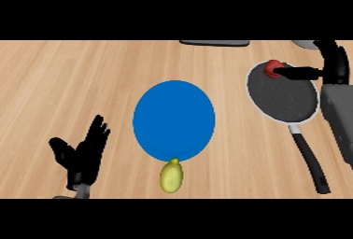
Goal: Pick the bell pepper from the plate and place it in the pan
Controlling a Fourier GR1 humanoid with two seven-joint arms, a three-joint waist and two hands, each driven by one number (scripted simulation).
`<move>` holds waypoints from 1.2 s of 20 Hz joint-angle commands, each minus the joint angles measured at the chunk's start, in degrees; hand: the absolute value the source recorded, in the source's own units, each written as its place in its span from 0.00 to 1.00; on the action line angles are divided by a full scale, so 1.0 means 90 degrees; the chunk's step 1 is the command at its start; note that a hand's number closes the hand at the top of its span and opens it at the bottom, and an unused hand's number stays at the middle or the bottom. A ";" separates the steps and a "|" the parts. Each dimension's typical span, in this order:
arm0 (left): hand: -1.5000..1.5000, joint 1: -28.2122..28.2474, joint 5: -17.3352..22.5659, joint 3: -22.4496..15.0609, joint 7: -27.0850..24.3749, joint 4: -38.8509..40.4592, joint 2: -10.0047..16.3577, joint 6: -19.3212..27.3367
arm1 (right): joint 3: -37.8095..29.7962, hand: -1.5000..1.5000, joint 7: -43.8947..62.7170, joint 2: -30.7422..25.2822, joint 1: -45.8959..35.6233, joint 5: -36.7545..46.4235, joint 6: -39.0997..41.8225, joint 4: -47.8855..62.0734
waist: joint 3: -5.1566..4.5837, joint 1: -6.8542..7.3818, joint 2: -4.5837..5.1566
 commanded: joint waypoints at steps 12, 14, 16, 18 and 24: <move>0.50 0.0121 0.0017 0.0291 0.0087 0.0150 0.0067 -0.0103 | -0.0634 0.00 -0.1852 -0.1029 0.1253 -0.1157 0.4047 0.0334 | -0.0038 -0.0317 -0.0151; 0.50 0.0142 -0.0070 0.0294 0.0152 -0.0085 -0.0014 -0.0014 | -0.0457 0.00 -0.1798 -0.0809 0.1403 -0.1159 0.3810 0.0070 | -0.0043 -0.0347 -0.0175; 0.50 0.0321 -0.0139 0.0249 0.0229 -0.0294 -0.0140 0.0090 | -0.0397 0.00 -0.1515 -0.0687 0.1600 -0.1361 0.3753 -0.0413 | -0.0048 -0.0384 -0.0198; 0.50 0.0571 -0.0185 0.0242 -0.0044 -0.0211 -0.0156 -0.0104 | -0.0409 0.00 -0.1381 -0.0710 0.1818 -0.1516 0.3853 -0.0515 | -0.0048 -0.0383 -0.0198; 0.50 0.0288 -0.0228 0.0522 0.0107 0.0007 -0.0196 -0.0147 | -0.0161 0.00 -0.0428 -0.0150 0.2429 -0.1953 0.3384 -0.2165 | -0.0055 -0.0451 -0.0221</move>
